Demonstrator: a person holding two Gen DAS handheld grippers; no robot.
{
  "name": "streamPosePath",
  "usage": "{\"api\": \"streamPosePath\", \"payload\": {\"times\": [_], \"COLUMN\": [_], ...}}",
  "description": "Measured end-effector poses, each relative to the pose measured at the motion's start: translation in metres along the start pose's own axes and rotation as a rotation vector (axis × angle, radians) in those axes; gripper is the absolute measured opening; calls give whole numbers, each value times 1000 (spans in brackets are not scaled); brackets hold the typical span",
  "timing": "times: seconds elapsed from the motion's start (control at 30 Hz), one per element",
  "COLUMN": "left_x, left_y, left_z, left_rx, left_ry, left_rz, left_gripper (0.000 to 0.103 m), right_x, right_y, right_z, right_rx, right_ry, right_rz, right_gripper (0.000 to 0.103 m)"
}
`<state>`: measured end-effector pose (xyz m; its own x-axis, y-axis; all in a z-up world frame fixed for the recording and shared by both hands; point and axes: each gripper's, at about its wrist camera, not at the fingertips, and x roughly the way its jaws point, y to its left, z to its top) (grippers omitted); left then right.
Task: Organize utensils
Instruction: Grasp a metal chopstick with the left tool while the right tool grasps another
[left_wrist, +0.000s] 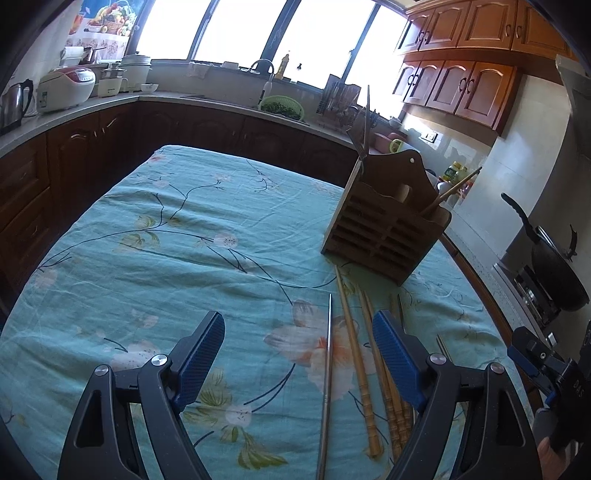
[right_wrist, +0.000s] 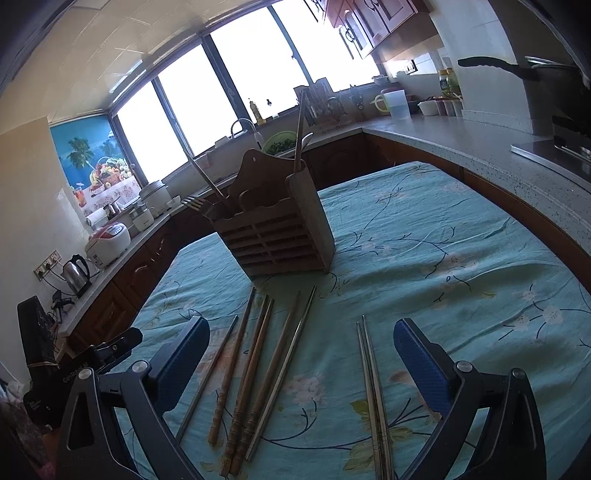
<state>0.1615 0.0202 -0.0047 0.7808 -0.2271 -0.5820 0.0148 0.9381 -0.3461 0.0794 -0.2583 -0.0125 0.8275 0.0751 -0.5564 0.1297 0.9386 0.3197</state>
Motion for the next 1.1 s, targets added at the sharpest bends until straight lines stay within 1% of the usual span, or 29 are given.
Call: {"api": "streamPosePath", "payload": {"times": [0.1, 0.23, 0.33, 0.4, 0.47, 0.5, 0.53, 0.63, 0.67, 0.8, 0.87, 0.9, 0.93, 1.1], "left_x": [4, 13, 21, 28, 37, 43, 49, 66, 72, 95, 106, 110, 115, 136], "left_y": [-2, -5, -7, -11, -14, -16, -19, -24, -26, -31, -34, -35, -35, -38], "left_z": [-2, -2, -2, -1, 1, 2, 4, 10, 12, 20, 23, 25, 27, 29], "left_rx": [14, 31, 50, 63, 79, 90, 101, 132, 141, 171, 176, 177, 176, 201], "left_ry": [17, 43, 66, 85, 110, 127, 143, 188, 201, 254, 276, 284, 288, 322], "left_rz": [3, 10, 15, 18, 18, 20, 25, 28, 28, 24, 18, 12, 4, -7], "left_gripper": [81, 81, 79, 77, 73, 69, 64, 56, 54, 48, 43, 38, 36, 32], "right_x": [4, 11, 19, 27, 34, 39, 43, 58, 64, 87, 99, 106, 112, 140], "right_y": [0, -1, -2, -3, -3, -2, -2, -1, 0, 2, 3, 4, 4, 7], "right_z": [-2, -5, -6, -6, -6, -5, -4, 2, 4, 10, 13, 13, 14, 15], "right_rx": [2, 7, 11, 14, 11, 9, 8, 5, 4, -9, -18, -23, -28, -64], "right_ry": [15, 34, 57, 76, 94, 101, 108, 139, 149, 195, 217, 228, 238, 290], "right_rz": [6, 0, -16, -25, -32, -35, -37, -49, -54, -66, -72, -78, -83, -118], "right_gripper": [98, 93, 82, 76, 65, 63, 58, 49, 46, 38, 31, 30, 29, 21]}}
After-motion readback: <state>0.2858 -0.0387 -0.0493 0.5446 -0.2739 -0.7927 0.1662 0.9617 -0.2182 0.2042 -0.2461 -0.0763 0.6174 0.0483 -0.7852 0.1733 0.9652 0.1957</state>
